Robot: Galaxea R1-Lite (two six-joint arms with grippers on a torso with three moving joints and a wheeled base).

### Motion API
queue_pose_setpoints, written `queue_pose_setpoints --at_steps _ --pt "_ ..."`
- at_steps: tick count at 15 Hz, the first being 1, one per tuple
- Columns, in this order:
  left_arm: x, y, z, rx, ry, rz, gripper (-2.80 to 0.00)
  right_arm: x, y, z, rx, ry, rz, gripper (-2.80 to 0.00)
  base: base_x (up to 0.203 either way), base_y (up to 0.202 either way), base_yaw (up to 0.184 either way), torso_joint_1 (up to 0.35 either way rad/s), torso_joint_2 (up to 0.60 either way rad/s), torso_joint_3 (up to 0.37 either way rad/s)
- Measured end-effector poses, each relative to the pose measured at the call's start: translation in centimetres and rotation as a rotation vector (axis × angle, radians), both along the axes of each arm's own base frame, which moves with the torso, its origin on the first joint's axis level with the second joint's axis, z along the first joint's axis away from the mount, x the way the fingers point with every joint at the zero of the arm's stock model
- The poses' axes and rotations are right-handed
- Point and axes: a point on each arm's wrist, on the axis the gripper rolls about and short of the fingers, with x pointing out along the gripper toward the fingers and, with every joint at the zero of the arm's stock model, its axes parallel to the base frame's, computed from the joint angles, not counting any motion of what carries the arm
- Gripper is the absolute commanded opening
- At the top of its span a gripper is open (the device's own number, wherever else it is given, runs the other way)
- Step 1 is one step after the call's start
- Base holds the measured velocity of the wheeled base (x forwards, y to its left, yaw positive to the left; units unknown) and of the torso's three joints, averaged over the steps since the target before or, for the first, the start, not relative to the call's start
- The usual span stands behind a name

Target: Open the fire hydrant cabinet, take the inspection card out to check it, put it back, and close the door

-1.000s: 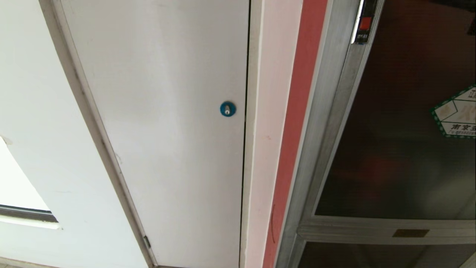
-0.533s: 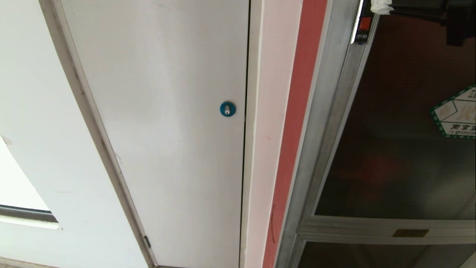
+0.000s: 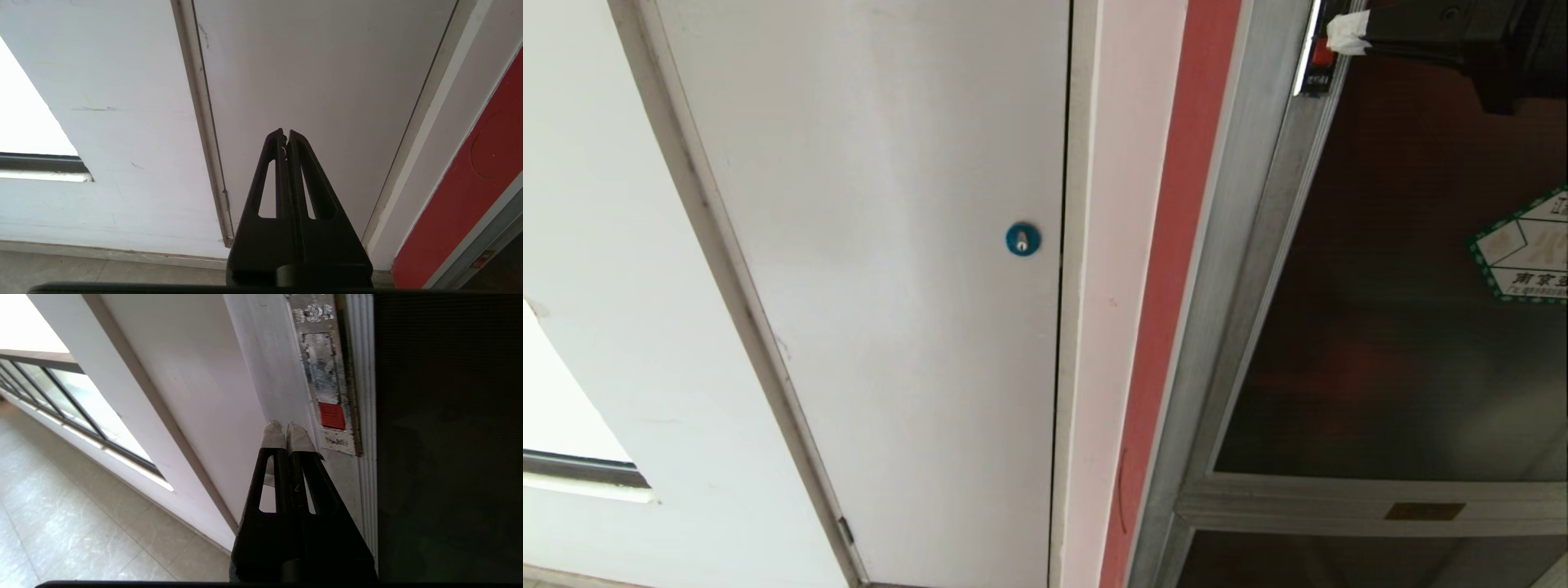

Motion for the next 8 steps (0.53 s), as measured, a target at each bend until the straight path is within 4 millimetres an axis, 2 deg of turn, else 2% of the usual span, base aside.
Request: queue_pose_setpoints --at_steps 8 --pt "0.0 0.0 0.0 0.0 0.0 0.0 -2.8 1.07 -0.01 -0.24 0.0 -0.002 -0.035 -2.8 0.0 0.0 0.0 0.0 0.0 0.0"
